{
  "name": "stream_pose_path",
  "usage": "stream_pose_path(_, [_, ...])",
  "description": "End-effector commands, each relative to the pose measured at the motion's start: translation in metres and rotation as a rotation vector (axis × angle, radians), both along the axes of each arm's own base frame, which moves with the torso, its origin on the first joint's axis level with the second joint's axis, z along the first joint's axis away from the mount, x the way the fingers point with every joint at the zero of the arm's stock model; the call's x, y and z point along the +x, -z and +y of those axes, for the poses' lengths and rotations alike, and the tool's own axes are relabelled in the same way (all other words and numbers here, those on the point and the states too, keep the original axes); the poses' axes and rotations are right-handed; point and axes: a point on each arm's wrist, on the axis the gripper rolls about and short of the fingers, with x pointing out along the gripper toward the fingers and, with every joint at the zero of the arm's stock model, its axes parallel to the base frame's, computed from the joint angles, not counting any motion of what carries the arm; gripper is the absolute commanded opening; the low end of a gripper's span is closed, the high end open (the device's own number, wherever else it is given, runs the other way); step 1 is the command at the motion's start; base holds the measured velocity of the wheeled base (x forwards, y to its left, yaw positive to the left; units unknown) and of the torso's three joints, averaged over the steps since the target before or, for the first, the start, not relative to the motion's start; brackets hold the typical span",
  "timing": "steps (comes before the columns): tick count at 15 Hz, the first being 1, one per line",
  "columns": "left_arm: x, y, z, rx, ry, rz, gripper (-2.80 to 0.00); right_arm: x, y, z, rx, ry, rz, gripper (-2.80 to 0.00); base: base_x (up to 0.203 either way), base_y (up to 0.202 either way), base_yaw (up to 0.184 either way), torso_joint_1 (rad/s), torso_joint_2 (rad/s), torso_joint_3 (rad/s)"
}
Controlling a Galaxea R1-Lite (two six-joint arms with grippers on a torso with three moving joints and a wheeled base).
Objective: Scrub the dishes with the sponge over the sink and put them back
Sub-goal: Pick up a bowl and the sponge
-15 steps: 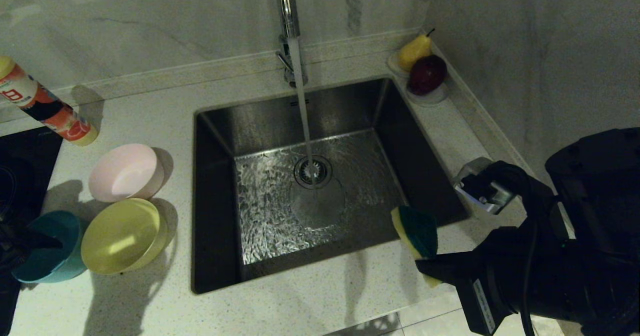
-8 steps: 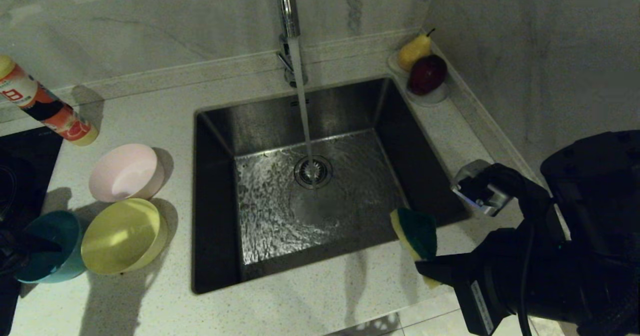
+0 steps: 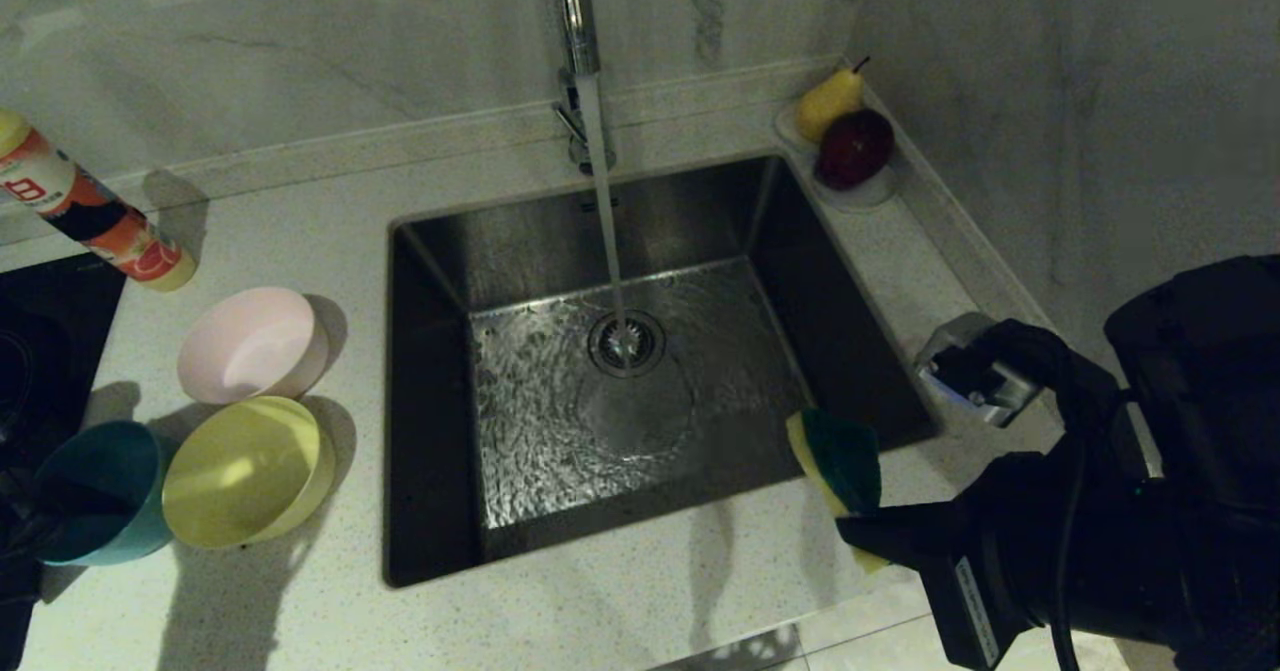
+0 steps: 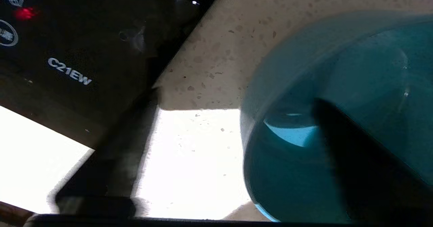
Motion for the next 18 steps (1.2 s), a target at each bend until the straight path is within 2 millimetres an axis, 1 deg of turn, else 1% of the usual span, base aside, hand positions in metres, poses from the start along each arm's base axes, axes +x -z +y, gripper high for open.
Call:
stream_pose_path(1, [0.001,0.001,0.001,-0.006,-0.001,0.002,-2.80,-0.001,-0.002,-0.001,0.006,0.000,-0.004,-2.80,0.000,0.000,0.000,0.000,0.00,0.000])
stream_pose_path(4, [0.002,-0.002,0.003,0.018,-0.011,-0.011,-2.80,-0.001,-0.001,-0.001,0.005,-0.002,0.000,-2.80,0.000,0.000,0.000,0.000,0.00,0.000])
stream_pose_path(6, [0.001,-0.005,0.008,0.037,-0.033,-0.026,-2.80,0.001,0.001,0.001,-0.002,-0.002,0.006,-2.80,0.000,0.000,0.000,0.000,0.00,0.000])
stream_pose_path(11, [-0.005,-0.019,0.033,0.097,-0.126,-0.061,-2.80,0.002,0.001,0.002,-0.004,-0.003,0.006,-2.80,0.000,0.000,0.000,0.000,0.00,0.000])
stream_pose_path(13, [-0.007,-0.026,0.038,0.109,-0.146,-0.078,-2.80,0.002,0.001,0.002,-0.004,-0.003,0.006,-2.80,0.000,0.000,0.000,0.000,0.00,0.000])
stream_pose_path(14, [-0.008,-0.034,0.041,0.127,-0.160,-0.100,-2.80,0.002,0.001,0.002,-0.004,-0.003,0.006,-2.80,0.000,0.000,0.000,0.000,0.00,0.000])
stream_pose_path(15, [-0.012,-0.042,0.040,0.141,-0.167,-0.121,-2.80,0.002,0.001,0.002,-0.004,-0.001,0.005,-2.80,0.000,0.000,0.000,0.000,0.00,0.000])
stream_pose_path(17, [-0.020,-0.063,0.030,0.171,-0.179,-0.176,-2.80,0.001,0.001,0.002,-0.003,-0.003,0.005,-2.80,0.000,0.000,0.000,0.000,0.00,0.000])
stream_pose_path(18, [-0.025,-0.077,0.024,0.193,-0.185,-0.219,-2.80,0.002,0.002,0.002,-0.005,-0.003,0.007,-2.80,0.000,0.000,0.000,0.000,0.00,0.000])
